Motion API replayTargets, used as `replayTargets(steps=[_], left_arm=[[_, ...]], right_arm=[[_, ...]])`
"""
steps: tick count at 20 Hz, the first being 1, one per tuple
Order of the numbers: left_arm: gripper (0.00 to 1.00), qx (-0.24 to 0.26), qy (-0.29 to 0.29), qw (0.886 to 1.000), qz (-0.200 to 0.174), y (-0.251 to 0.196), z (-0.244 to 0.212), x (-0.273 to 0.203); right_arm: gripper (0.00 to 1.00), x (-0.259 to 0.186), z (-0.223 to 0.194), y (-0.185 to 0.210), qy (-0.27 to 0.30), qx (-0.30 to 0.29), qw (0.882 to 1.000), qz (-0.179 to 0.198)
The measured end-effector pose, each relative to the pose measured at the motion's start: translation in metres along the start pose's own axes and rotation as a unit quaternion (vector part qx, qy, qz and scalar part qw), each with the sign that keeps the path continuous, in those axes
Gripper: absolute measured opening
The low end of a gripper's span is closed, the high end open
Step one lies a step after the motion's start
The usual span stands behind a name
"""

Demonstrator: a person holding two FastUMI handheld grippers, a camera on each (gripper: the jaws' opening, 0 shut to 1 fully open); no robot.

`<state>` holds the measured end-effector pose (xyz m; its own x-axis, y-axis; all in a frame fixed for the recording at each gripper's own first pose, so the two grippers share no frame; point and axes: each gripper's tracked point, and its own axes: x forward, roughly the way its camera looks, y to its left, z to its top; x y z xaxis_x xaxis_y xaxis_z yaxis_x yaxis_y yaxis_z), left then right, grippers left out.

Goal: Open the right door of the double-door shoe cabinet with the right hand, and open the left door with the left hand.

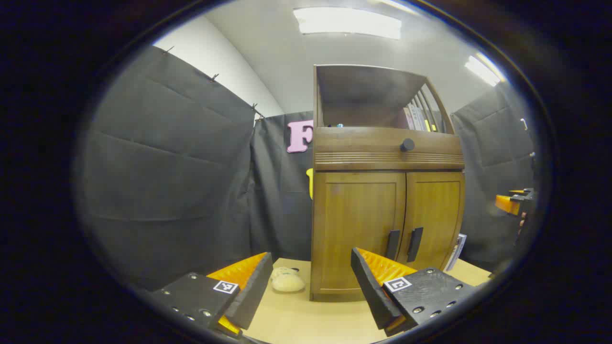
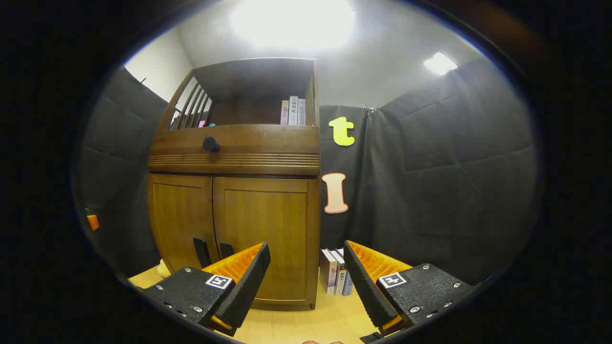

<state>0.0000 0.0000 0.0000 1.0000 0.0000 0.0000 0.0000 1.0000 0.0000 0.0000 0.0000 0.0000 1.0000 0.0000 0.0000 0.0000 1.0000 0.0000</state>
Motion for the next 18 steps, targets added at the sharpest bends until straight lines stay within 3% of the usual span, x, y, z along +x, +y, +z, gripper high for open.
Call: replayTargets(steps=[18], left_arm=[[1.00, -0.007, 0.022, 1.000, 0.004, 0.010, -0.015, -0.001]], right_arm=[[0.95, 0.000, -0.019, 0.052, 0.032, 0.020, 0.998, 0.053]])
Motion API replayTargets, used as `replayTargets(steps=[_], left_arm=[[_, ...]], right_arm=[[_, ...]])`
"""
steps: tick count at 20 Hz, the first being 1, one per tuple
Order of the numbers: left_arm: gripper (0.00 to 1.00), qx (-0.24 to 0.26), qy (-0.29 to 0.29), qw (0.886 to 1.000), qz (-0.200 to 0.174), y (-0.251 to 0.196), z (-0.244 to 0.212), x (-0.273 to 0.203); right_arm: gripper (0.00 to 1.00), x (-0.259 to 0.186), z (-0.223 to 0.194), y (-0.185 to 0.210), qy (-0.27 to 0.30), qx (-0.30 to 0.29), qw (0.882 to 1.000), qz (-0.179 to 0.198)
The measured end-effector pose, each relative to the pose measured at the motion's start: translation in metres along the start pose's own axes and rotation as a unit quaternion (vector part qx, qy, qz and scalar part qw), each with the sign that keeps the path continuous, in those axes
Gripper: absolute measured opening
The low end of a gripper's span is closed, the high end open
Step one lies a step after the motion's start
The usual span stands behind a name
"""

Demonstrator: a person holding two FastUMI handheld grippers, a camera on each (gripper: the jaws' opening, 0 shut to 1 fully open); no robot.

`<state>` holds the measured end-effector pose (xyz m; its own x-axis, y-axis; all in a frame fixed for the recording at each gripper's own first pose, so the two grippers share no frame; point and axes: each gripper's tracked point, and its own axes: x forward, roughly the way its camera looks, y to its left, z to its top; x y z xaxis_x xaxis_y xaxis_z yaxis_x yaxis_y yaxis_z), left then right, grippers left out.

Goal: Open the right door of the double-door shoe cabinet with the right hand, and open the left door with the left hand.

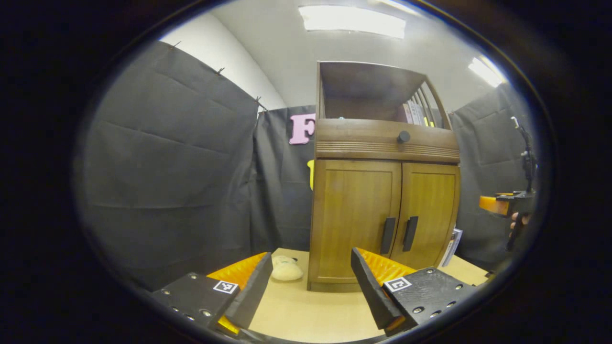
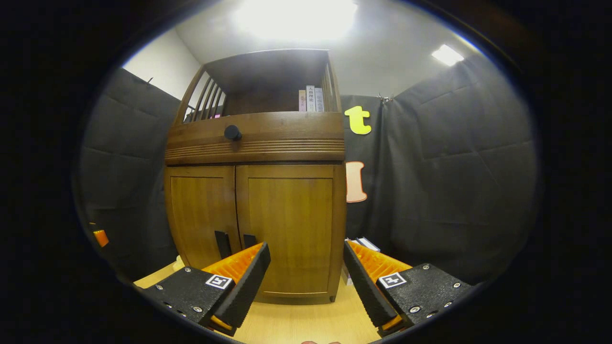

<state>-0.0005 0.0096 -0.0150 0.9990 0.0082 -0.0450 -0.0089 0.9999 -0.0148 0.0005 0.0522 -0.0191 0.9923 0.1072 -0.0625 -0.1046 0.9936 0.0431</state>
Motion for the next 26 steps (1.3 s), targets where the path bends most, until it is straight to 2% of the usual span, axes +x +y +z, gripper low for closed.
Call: replayTargets(steps=[4, 9, 10, 11, 21, 26], left_arm=[[1.00, -0.012, 0.016, 1.000, 0.013, 0.001, -0.002, 0.001], [1.00, -0.025, 0.047, 0.998, 0.022, 0.002, -0.018, 0.007], [0.94, -0.021, 0.053, 0.998, 0.022, 0.002, -0.018, 0.009], [0.94, -0.016, 0.060, 0.998, 0.022, 0.002, -0.018, 0.010], [0.94, -0.008, 0.101, 0.994, 0.037, 0.004, -0.031, 0.018], [0.94, -0.010, 0.116, 0.992, 0.042, 0.002, -0.030, 0.015]], right_arm=[[0.96, 0.021, 0.005, 0.025, 0.001, 0.005, 1.000, 0.021], [0.95, 0.062, 0.002, 0.074, 0.029, 0.032, 0.997, 0.060], [0.95, 0.071, -0.002, 0.079, 0.031, 0.035, 0.997, 0.064], [0.95, 0.080, -0.004, 0.087, 0.033, 0.037, 0.996, 0.068], [0.95, 0.161, -0.050, 0.115, 0.073, 0.019, 0.996, 0.048], [0.95, 0.185, -0.074, 0.122, 0.085, 0.003, 0.995, 0.041]])
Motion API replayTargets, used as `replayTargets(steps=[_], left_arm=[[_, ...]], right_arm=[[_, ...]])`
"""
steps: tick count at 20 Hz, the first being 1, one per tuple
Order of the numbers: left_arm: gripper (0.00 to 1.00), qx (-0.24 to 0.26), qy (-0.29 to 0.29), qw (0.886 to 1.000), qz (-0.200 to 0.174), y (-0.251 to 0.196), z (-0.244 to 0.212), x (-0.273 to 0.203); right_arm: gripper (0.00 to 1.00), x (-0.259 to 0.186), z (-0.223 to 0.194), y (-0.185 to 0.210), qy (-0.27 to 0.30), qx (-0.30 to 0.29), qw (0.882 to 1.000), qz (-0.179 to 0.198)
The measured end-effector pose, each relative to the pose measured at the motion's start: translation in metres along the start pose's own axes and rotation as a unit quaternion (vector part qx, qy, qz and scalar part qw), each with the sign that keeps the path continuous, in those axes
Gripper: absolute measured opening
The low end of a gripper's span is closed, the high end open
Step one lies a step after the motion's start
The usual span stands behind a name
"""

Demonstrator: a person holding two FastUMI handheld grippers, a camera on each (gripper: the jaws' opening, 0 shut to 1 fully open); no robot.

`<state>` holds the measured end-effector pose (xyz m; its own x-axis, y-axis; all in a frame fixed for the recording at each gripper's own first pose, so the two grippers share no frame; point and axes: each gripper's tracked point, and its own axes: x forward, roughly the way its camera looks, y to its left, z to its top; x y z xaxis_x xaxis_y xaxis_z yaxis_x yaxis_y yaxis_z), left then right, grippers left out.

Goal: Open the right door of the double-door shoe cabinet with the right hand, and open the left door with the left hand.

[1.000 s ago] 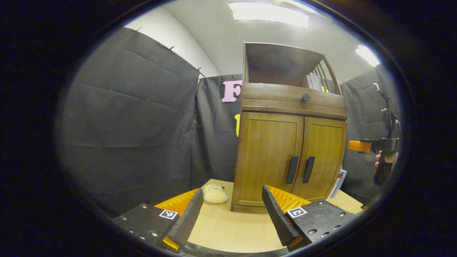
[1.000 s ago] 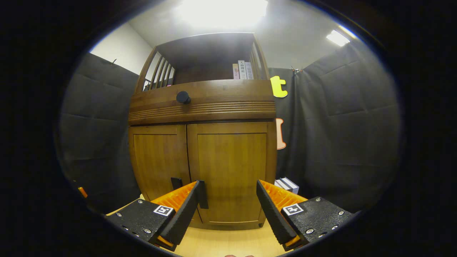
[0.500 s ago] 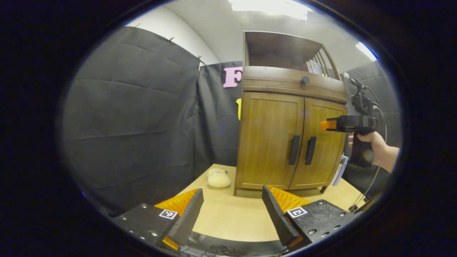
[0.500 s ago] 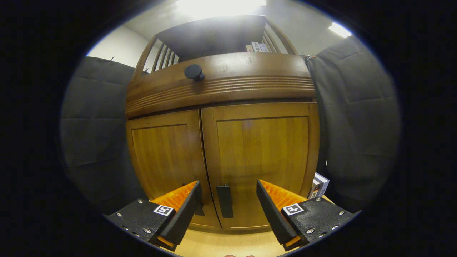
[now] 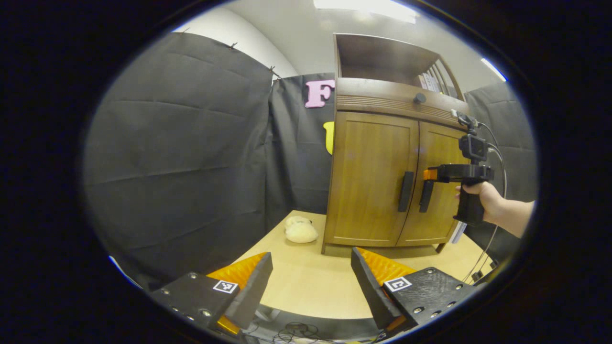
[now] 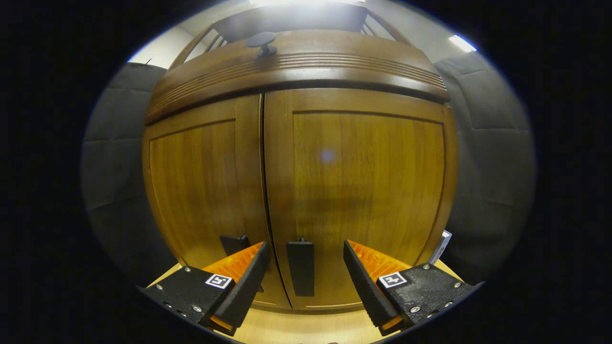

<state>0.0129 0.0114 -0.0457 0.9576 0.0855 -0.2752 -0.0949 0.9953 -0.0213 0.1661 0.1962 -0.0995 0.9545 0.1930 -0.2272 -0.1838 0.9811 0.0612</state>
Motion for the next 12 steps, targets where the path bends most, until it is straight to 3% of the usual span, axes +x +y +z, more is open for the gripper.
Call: replayTargets(steps=[3, 5, 6, 9, 12], left_arm=[[0.94, -0.022, 0.001, 1.000, -0.006, 0.000, -0.007, 0.003], [0.94, -0.030, 0.006, 0.999, -0.011, 0.000, -0.011, 0.004], [0.94, -0.026, 0.011, 1.000, -0.010, 0.001, -0.014, 0.005], [0.95, -0.013, 0.025, 1.000, -0.006, 0.000, -0.015, 0.003], [0.95, -0.012, 0.028, 1.000, -0.006, -0.001, -0.012, 0.002]], right_arm=[[0.95, 0.007, -0.015, 0.004, 0.002, -0.009, 1.000, -0.015], [0.89, 0.013, -0.015, 0.006, 0.006, -0.009, 1.000, -0.011], [0.82, 0.016, -0.015, 0.001, 0.010, -0.011, 1.000, -0.006], [0.71, 0.024, -0.024, 0.004, 0.017, -0.016, 1.000, 0.003], [0.48, 0.028, -0.034, 0.007, 0.037, 0.012, 0.999, 0.003]])
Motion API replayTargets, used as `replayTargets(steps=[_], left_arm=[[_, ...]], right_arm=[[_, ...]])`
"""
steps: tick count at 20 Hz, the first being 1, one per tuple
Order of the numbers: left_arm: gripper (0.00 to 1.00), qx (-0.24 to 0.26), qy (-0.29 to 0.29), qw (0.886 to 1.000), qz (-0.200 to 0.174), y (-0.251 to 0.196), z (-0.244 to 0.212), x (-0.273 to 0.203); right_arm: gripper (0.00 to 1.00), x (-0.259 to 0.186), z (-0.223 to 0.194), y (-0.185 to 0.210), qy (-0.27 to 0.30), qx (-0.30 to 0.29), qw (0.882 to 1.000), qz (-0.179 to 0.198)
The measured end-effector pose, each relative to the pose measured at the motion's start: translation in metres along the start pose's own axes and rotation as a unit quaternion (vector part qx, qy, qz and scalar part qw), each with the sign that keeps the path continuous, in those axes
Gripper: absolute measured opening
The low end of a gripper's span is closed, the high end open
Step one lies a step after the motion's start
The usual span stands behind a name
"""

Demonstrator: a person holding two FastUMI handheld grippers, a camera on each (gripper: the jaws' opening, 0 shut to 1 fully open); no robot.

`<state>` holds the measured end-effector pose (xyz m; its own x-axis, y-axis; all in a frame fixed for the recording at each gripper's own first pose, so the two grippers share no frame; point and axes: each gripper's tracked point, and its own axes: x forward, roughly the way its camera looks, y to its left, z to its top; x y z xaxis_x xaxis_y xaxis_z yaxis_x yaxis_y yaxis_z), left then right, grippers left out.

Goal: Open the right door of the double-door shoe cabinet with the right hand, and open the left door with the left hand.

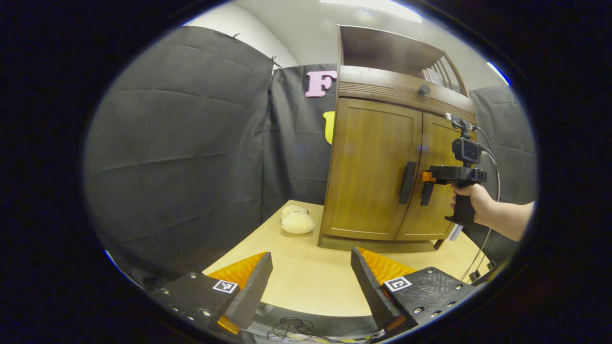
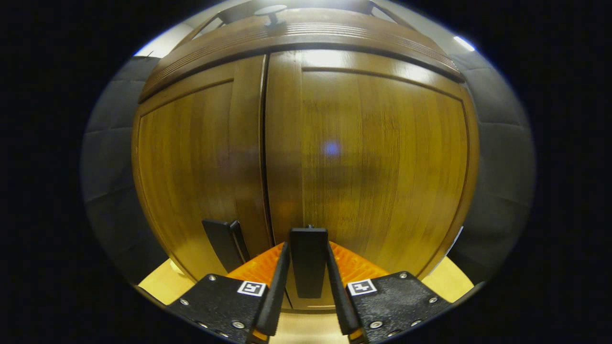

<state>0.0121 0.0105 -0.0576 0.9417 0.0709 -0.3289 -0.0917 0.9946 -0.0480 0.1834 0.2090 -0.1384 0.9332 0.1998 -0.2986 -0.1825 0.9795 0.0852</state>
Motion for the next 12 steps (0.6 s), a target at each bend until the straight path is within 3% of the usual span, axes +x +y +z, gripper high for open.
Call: replayTargets(steps=[4, 12], left_arm=[[0.95, -0.002, 0.009, 1.000, -0.001, -0.0001, -0.0064, 0.0033], [0.94, 0.013, 0.010, 1.000, -0.013, -0.0037, -0.0062, 0.0052]], right_arm=[[0.32, 0.0001, -0.0005, -0.0007, 0.004, 0.011, 1.000, 0.017], [0.29, -0.0013, -0.0022, -0.0015, 0.009, 0.010, 0.999, 0.037]])
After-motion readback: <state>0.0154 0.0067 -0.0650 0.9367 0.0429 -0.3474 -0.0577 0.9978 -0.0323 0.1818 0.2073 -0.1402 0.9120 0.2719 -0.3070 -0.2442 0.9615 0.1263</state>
